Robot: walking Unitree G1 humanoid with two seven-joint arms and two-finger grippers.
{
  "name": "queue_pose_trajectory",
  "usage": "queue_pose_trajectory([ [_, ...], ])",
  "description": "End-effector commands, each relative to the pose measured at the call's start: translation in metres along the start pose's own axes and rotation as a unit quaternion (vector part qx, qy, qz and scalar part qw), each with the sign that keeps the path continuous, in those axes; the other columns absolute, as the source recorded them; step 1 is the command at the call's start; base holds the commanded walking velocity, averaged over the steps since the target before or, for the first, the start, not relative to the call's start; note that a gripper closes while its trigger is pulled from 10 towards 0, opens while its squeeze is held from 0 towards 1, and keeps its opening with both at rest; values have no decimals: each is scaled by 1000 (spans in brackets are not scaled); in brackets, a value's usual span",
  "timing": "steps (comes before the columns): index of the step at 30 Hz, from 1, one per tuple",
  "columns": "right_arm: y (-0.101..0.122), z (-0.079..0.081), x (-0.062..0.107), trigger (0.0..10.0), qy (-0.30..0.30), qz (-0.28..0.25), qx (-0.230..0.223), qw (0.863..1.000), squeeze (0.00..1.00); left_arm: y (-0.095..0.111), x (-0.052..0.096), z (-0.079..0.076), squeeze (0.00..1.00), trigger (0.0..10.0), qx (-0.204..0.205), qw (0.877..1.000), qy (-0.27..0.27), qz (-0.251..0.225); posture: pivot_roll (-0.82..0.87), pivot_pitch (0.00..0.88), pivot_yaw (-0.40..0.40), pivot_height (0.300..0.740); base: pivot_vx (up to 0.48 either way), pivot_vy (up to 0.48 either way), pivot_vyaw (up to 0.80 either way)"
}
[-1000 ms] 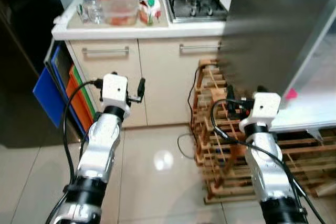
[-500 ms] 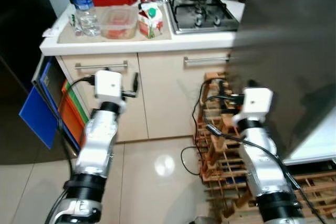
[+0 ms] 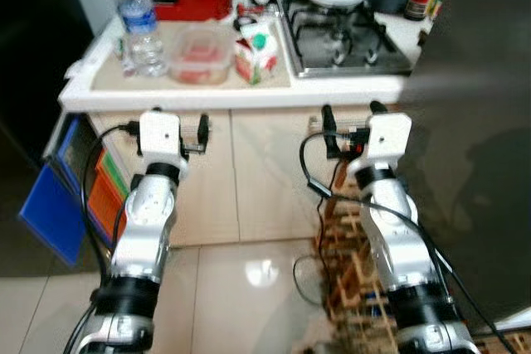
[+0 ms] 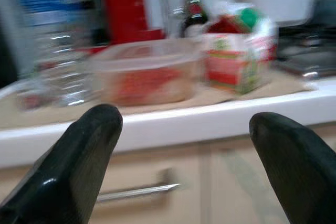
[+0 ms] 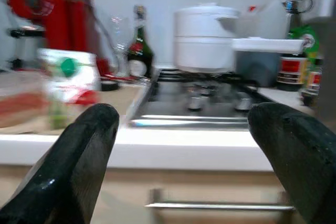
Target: Restocking fridge
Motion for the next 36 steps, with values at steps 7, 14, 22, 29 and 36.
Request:
queue_pose_trajectory([
  [7,3,9,-4,10000,8,-4,-18,1000,0,2,-2,10,0,10000,-22,1000,14,3,-29,0,22,740,195,0,0],
  [14,7,19,-5,10000,18,-16,-21,999,0,1,-3,4,0,10000,-13,1000,1,5,-46,0,29,740,0,0,0],
  [22,28,33,-31,10000,29,-46,-20,998,0,12,1,-3,0,10000,8,999,-28,-24,-36,0,49,740,89,81,0],
  [29,38,45,-45,10000,47,-60,-27,997,0,19,9,2,0,10000,10,999,-26,-42,-10,0,47,740,372,303,0],
  [36,42,52,-51,10000,62,-65,-26,996,0,24,13,3,0,10000,4,998,-28,-50,4,0,39,740,326,351,0],
])
Point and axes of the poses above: a point about 5 cm out from each wrist's last joint towards the gripper, its own x axis pointing back from the gripper into the wrist, its own y axis along the axis of the wrist's last joint, z = x × y, the point moved 1 cm from there along -x, pointing out of the wrist towards the gripper, and after that the axes turned 10 degrees about -x, right-handed, at the moved point
